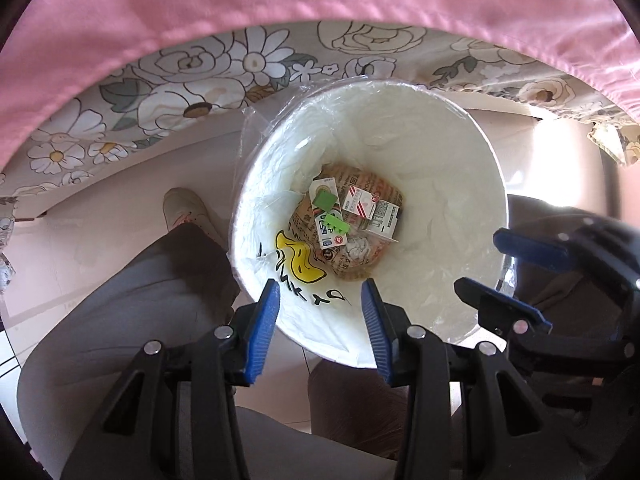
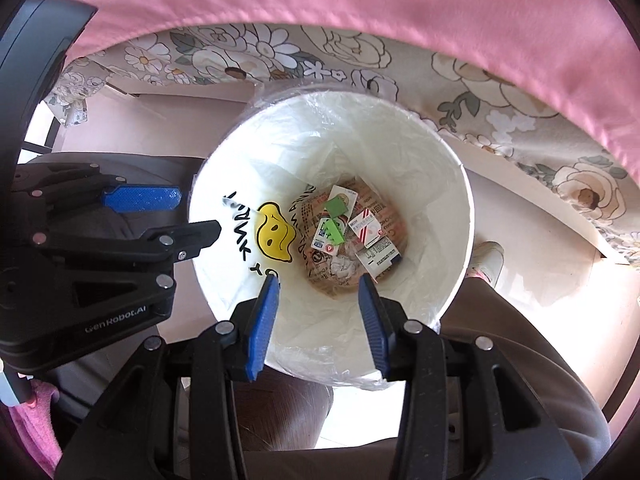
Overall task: Collect trash
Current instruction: 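Move both open tools back over the bed toward the black grip and red block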
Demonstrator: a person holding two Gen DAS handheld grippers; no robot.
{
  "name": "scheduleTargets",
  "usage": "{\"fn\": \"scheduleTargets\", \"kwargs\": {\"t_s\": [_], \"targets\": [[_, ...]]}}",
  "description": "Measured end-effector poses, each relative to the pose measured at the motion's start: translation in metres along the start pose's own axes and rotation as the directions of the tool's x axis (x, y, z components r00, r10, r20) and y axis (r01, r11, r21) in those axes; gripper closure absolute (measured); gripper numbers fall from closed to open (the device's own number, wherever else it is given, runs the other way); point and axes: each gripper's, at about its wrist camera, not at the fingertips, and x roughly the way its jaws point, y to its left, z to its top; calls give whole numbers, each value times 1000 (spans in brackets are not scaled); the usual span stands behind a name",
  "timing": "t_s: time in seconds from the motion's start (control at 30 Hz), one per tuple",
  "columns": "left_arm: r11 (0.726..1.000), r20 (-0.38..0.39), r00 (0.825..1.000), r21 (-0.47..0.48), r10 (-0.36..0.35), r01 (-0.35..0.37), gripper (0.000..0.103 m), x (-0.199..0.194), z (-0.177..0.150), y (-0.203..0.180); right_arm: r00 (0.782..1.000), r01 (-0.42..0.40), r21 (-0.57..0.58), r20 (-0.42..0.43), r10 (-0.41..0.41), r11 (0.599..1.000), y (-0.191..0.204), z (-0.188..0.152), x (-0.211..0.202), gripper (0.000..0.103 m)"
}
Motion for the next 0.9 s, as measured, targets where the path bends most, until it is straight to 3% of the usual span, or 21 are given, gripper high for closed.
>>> {"fn": "scheduleTargets", "kwargs": {"t_s": [0.1,0.27,0.4,0.47,0.67,0.9], "targets": [[1000,34,999,26,5,-6,48,-16,-6,-4,1000,14,-19,24,-13,1000,3,-4,-16,55],[997,88,996,77,21,-28,43,-40,-14,-15,997,52,-65,60,-49,997,12,-10,-43,54],[994,149,988,96,33,-48,34,-67,-20,-19,987,106,-94,130,-94,990,14,-16,-67,43],[993,187,982,101,39,-59,31,-80,-21,-22,980,134,-95,160,-117,986,13,-17,-81,37],[993,288,957,97,30,-61,22,-129,-22,-20,955,182,-89,252,-154,979,7,-18,-133,35],[990,396,917,111,38,-89,20,-189,-18,-20,908,243,-84,371,-196,966,3,-17,-204,32]]}}
